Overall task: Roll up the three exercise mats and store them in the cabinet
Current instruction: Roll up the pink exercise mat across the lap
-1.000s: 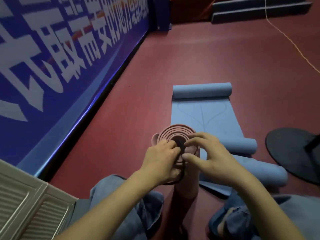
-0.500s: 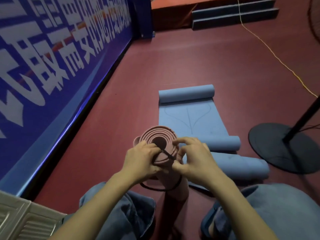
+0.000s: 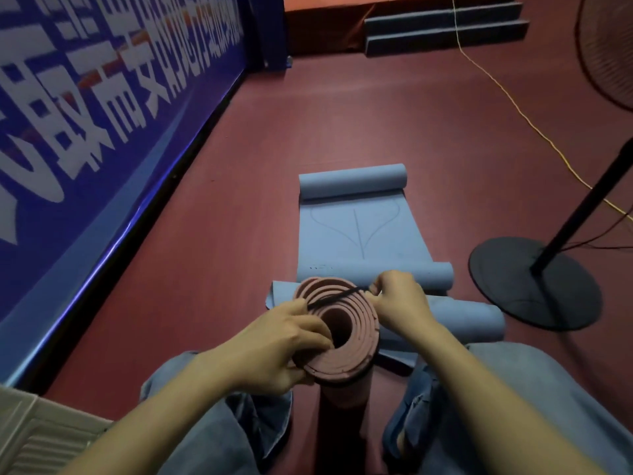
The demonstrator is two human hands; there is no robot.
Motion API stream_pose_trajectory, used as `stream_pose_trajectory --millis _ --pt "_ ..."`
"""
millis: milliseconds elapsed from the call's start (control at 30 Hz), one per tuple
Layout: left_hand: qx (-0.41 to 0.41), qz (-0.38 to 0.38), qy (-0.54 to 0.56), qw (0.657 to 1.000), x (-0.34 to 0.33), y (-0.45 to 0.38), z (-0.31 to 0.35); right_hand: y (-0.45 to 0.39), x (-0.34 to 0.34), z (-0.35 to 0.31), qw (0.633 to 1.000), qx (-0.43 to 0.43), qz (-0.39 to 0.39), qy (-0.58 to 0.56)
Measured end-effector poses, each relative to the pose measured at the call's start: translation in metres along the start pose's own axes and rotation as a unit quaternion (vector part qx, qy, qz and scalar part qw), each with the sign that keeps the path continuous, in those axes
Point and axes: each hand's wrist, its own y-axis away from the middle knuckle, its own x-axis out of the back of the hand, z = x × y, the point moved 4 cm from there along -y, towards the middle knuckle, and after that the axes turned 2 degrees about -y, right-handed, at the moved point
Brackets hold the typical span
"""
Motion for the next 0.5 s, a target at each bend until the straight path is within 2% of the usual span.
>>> stream_pose_trajectory --millis 100,133,167,233,300,500 --pt "0.122 0.141 0.132 0.974 0.022 0.004 -0.011 -0.007 -0.001 0.004 0.996 0.003 -0.018 -0.085" --pt "0.179 0.184 0.116 0.96 0.027 0.006 -0.018 -0.009 -0.001 0.003 0.994 0.012 -0.033 -0.103" --pt "0.238 0.187 0.065 0.951 0.03 0.006 -0.026 -0.01 -0.003 0.001 0.991 0.018 -0.053 -0.119" --pt "0.312 0.096 -0.026 0.945 0.027 0.001 -0.038 -0.011 -0.011 -0.002 0.986 0.02 -0.089 -0.139" --pt "0.343 0.021 -0.057 0.937 0.023 -0.005 -0.044 -0.013 -0.019 -0.004 0.985 0.018 -0.104 -0.14" --pt "0.311 0.047 -0.181 0.932 0.03 -0.016 -0.051 -0.024 -0.023 -0.006 0.993 0.042 -0.097 -0.057"
